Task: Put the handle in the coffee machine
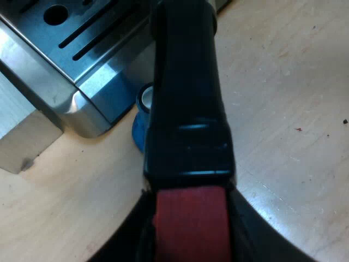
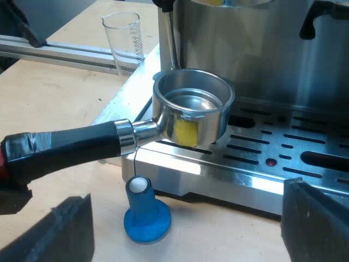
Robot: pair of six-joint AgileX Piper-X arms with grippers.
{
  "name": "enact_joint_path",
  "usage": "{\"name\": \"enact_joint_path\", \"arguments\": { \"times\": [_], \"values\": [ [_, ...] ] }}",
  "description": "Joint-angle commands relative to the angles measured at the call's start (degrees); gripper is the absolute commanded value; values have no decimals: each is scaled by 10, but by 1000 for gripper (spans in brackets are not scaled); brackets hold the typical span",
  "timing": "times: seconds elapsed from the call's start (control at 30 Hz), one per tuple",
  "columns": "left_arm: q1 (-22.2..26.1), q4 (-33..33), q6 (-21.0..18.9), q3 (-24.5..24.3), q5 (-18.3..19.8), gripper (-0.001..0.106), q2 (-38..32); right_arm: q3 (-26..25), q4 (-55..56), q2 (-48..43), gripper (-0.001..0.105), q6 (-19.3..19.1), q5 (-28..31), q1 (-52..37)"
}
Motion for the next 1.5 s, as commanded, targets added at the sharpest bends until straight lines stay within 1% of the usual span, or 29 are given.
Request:
{"name": "enact_joint_path", "arguments": {
  "times": [0.03, 0.93, 1.33, 1.37, 1.47, 1.5],
  "values": [
    [1, -25, -8, -11, 8, 0, -8, -1, -1, -1, 72, -9, 8, 0],
    [1, -25, -8, -11, 8, 0, -8, -1, -1, -1, 72, -9, 8, 0],
    [1, -25, -7, -11, 8, 0, -8, -1, -24, 8, 72, -9, 8, 0],
    [1, -25, -7, -11, 8, 0, -8, -1, -24, 11, 72, -11, 8, 0],
    [1, -25, -7, -11, 8, 0, -8, -1, -44, 26, 72, -46, 8, 0],
    [1, -25, -7, -11, 8, 0, -8, -1, -49, 29, 72, -51, 8, 0]
  ]
}}
